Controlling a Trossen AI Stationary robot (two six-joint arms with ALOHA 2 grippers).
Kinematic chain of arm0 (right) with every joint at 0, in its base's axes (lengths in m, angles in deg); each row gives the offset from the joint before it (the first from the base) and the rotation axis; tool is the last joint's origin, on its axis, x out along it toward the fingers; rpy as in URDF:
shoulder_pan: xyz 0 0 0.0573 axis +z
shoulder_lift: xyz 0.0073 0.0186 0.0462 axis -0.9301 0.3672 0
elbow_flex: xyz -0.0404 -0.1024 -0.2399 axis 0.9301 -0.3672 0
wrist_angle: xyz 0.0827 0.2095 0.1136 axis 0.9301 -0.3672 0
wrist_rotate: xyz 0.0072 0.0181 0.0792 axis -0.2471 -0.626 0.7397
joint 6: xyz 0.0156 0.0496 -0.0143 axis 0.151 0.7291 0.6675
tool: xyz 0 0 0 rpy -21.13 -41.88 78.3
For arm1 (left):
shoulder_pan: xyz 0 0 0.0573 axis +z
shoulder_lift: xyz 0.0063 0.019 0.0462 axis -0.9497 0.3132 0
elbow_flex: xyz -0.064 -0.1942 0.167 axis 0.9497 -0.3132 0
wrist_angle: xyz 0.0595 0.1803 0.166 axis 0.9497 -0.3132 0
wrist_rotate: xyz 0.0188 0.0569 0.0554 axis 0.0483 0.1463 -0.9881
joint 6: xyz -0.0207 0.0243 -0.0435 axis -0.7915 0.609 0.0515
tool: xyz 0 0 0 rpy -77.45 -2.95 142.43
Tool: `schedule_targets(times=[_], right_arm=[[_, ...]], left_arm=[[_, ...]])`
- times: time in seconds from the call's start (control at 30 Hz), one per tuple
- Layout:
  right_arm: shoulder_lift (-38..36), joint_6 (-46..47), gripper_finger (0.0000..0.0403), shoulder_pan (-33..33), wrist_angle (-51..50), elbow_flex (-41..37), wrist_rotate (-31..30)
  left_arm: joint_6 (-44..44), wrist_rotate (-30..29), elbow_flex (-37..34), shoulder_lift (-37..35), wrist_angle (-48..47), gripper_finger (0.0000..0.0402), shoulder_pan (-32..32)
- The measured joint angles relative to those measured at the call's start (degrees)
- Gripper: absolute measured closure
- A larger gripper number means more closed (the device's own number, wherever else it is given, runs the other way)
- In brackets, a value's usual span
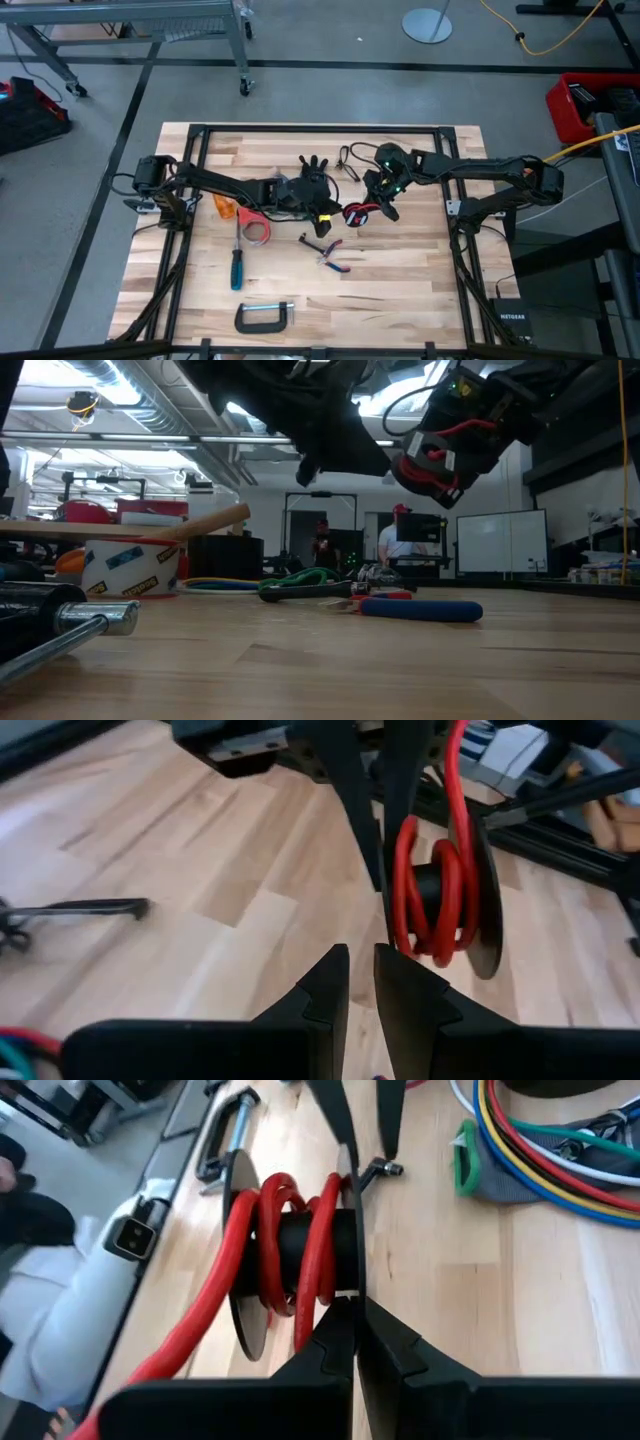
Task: Coil cords
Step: Coil the red wire onto the black spool
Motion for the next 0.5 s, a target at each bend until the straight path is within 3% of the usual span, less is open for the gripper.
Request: schedule_targets(times=[0.3,0.5], right_arm=[[0.0,1.4,0.0398,2.1,0.0,0.0,-3.8],[-0.1,2.8,0.0398,1.2,-4.5,0.0,-6.3]], left_arm=[[-0.3,1.5,0.0,1.1,1.4,0.0356,0.1],[-3.1,-1.4,0.0,1.0,-2.0,0.0356,2.4]])
